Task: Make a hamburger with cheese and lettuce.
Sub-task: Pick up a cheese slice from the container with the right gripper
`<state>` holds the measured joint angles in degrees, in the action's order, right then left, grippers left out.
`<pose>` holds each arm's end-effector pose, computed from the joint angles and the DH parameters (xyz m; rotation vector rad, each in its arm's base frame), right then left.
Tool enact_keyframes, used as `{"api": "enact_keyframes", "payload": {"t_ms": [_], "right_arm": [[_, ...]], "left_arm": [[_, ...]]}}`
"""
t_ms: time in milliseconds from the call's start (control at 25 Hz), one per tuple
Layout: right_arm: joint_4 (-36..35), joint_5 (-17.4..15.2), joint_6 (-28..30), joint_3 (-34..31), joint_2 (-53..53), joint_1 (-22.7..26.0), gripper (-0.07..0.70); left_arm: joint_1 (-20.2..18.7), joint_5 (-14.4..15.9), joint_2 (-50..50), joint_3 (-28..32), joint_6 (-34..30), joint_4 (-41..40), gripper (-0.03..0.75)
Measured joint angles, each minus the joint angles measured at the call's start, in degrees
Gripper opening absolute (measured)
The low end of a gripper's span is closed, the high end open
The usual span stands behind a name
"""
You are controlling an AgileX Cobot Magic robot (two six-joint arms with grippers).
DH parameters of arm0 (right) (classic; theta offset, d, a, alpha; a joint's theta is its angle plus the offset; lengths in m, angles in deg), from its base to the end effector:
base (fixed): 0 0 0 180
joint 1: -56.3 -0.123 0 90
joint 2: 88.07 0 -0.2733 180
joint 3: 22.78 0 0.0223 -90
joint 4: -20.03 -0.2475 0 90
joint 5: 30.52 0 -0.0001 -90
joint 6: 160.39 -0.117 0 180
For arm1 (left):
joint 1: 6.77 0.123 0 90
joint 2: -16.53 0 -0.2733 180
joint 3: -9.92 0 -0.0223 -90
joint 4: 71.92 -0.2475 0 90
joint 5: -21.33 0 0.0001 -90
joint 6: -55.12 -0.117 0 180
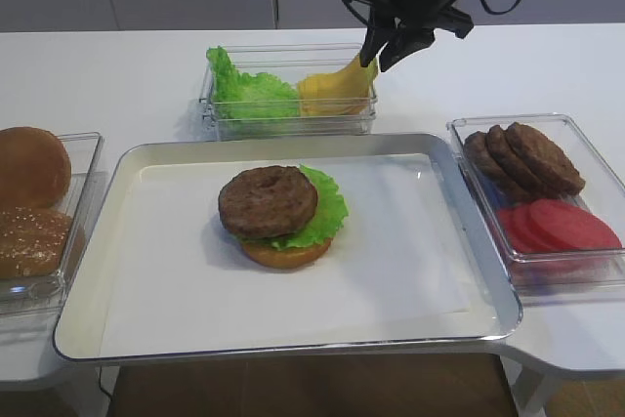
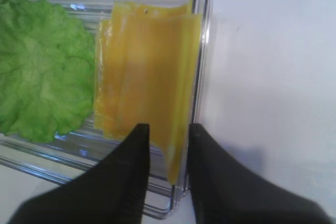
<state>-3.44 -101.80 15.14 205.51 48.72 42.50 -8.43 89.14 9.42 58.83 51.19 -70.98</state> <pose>0.4616 0.1588 0.2382 -0.1390 2.7863 0.6533 0.0186 -0.0023 0.2484 0.1074 2.1584 0.0029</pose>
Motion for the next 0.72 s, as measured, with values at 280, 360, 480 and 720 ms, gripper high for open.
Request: {"api": "enact_keyframes", "payload": {"t_ms": [280,360,480,720], "right_arm": [[-0.4,0.0,0.1,0.0,0.5,0.0,0.212],[-0.6,0.0,0.1,0.0,0.7,0.0,0.212],[-0.6,0.0,0.1,0.0,0.8,0.0,0.212],[-1.1,0.0,0.1,0.0,0.8,0.0,0.212]], "left_arm": [[0.0,0.0,0.0,0.0,0.0,0.0,0.288],[0.0,0.0,0.0,0.0,0.0,0.0,0.288],[0.0,0.0,0.0,0.0,0.0,0.0,0.288],[0.0,0.0,0.0,0.0,0.0,0.0,0.288]]}}
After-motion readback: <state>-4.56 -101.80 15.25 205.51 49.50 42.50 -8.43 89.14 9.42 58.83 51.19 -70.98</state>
